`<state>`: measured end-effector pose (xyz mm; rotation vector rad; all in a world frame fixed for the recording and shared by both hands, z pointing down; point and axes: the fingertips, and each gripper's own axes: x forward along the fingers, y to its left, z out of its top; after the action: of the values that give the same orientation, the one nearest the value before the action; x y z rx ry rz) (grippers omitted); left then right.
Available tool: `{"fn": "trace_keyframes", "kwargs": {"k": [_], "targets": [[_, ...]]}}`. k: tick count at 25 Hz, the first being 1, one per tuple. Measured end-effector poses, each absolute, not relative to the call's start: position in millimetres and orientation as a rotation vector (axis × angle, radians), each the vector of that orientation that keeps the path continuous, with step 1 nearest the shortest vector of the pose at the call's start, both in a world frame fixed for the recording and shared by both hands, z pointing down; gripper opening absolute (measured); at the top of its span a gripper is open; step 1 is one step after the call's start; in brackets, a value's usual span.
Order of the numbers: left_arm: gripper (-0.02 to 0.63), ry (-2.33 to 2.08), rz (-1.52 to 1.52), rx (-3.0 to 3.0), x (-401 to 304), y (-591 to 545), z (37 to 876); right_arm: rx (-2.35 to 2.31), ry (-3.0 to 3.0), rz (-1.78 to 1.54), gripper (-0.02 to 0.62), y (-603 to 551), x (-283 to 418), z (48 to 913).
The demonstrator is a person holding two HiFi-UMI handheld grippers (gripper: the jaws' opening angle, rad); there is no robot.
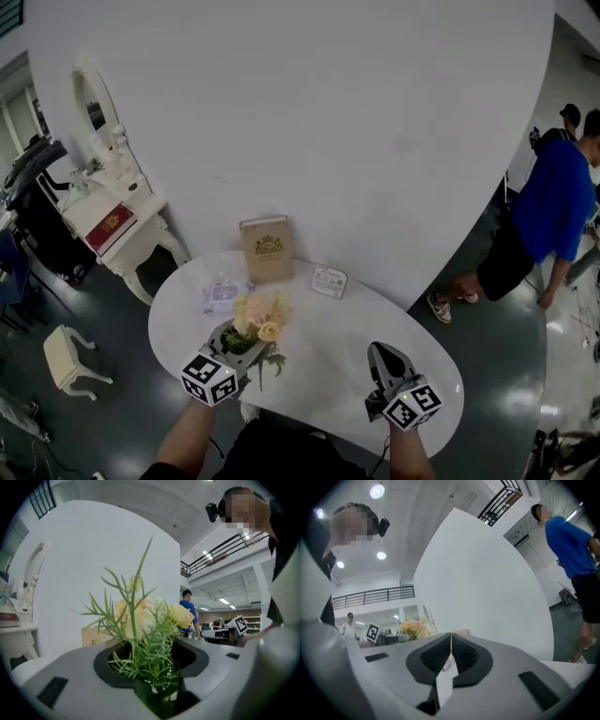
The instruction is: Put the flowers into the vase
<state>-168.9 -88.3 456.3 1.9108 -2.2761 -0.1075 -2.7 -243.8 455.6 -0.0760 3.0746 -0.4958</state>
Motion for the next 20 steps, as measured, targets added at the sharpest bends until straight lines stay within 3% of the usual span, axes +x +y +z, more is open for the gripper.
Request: {"fn": "trace_keyframes", "kwargs": {"k": [20], "targets": [[0.219,-2.503,-0.183,1.952,-350.7,-54.0,391.0,0.017,3.093,-0.316,0.025,-200.3,-167.5,419.7]]}}
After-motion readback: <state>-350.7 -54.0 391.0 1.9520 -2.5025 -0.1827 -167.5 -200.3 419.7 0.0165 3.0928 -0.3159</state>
